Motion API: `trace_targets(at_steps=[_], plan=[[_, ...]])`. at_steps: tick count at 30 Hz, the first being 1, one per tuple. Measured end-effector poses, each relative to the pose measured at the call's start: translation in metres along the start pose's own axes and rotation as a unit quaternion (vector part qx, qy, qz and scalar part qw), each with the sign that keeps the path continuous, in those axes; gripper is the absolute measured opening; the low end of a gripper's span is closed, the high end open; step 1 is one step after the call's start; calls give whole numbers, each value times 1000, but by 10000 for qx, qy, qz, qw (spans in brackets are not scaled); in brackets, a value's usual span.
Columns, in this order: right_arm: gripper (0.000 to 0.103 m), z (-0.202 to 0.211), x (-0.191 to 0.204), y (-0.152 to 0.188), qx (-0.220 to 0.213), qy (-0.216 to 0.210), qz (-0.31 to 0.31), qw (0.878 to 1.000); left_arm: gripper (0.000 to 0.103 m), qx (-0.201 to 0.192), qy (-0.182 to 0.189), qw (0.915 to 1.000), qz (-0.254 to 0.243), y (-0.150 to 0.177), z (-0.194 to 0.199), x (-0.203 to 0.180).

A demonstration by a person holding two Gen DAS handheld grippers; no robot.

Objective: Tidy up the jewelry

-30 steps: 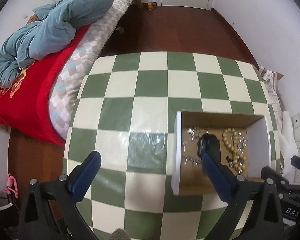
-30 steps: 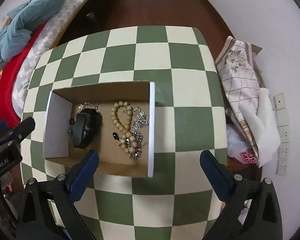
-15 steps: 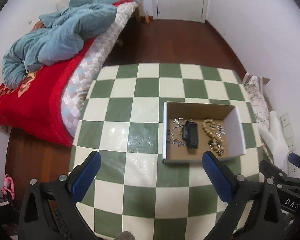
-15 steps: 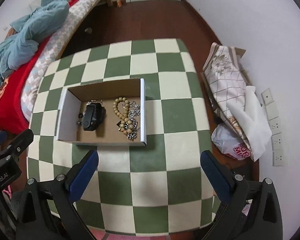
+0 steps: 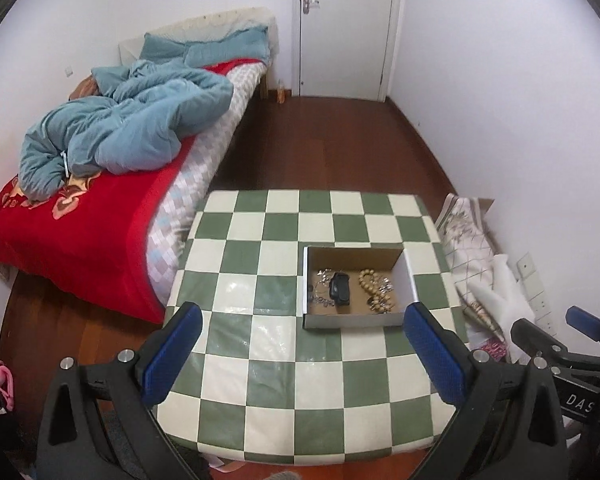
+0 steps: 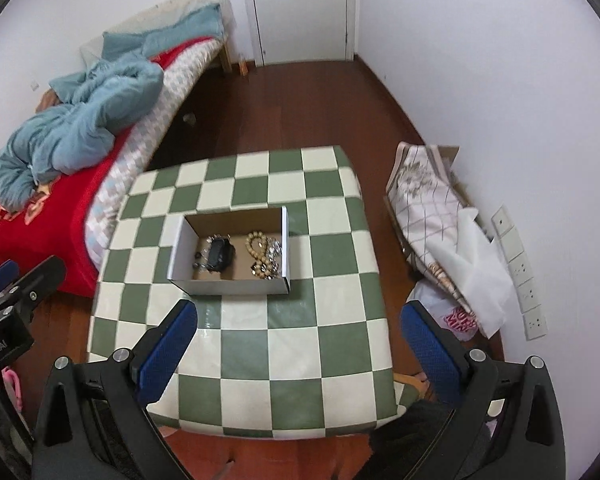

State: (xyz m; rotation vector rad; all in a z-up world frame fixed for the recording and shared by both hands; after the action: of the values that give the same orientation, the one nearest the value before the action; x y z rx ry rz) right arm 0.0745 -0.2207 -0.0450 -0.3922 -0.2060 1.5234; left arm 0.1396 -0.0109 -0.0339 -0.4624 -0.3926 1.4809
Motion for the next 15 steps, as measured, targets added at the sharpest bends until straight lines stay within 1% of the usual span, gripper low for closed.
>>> trace_targets(at_steps=[4,8,13,15], plan=[[103,34,2,2,-217,6,32,9998,103,-105,70,9999,35,2,26,0],[103,66,2,5,-429,76,55,9990,103,-220,56,9997,50,5,49,2],[103,96,1,7,-608,135,54,9980,103,-289,77,9995,81,7,67,3],[103,103,3,6,-648,146,97,9977,103,-317,24,9995,82,5,71,4]])
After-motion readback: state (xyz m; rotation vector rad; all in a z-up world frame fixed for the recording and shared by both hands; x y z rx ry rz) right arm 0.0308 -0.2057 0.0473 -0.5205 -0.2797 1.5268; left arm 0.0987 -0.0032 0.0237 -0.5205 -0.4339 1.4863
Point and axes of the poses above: each gripper's, at about its wrist camera, not at the fingertips, and z roughly against the way its jaws point, x to its left, y to its underside, the point moved 9 cm from there along -z, roughly the way its jaws point, and after that the axes turned 6 degrees about x, right-handed, at the moved point
